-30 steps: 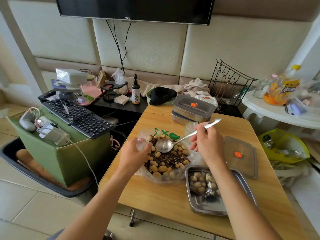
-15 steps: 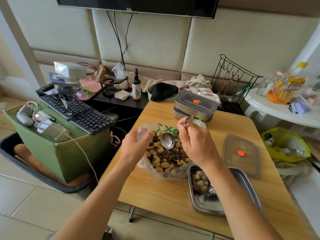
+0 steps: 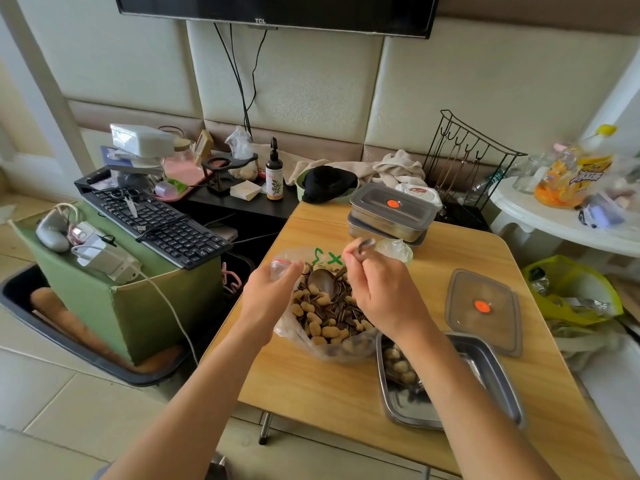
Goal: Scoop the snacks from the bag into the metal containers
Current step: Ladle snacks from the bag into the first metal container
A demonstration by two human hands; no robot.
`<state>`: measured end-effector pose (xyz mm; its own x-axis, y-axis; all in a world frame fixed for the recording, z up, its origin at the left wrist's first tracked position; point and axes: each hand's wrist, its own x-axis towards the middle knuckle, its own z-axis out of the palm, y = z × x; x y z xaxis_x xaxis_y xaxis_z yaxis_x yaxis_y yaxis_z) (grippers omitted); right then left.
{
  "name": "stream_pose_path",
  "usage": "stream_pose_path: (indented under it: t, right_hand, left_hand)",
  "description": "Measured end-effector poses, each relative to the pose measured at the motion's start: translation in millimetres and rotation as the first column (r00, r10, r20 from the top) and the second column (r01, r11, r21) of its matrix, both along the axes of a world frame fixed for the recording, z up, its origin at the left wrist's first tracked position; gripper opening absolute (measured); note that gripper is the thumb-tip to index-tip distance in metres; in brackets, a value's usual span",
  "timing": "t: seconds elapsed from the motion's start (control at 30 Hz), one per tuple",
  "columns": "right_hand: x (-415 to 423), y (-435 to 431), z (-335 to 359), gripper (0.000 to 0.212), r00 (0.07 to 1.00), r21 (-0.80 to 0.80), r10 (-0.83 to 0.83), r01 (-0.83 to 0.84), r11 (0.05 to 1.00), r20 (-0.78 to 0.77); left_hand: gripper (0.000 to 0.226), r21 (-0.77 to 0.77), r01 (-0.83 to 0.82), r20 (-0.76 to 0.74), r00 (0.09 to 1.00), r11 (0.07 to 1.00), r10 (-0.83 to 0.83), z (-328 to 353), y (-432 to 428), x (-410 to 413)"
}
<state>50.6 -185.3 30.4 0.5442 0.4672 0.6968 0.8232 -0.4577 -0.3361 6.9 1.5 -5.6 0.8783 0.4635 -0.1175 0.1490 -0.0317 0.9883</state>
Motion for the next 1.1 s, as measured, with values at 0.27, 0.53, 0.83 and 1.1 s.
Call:
stream_pose_path:
  t: [0.27,0.53,0.83,1.1]
  right_hand:
    - [3,-4,-7,0.030,0.912,0.162,-0.185,0.259,0.952,-0.366]
    - [14,-23,-5,0.028,0.728,0.228,-0.287,0.520,0.823,-0.623]
    - [20,-43,3,0.030,0.654,0.233,-0.285,0.587,0.775,-0.700]
    - [17,-56,13,0.027,0.683,0.331,-0.212,0.572,0.750,-0.699]
  left_hand:
    - [0.029,0.059,0.015,0.007,1.000,0.998,-0.015,2,-4,-1]
    - [0.054,0.627,0.025,-0.070,0.997,0.779,0.024,-6,-6,0]
    - [0.066,0.904,0.166,-0.134,0.985,0.393,-0.107,-9,-21,4]
    - [0.067,0.877,0.233,-0.200,0.972,0.420,-0.122,-5,-29,14]
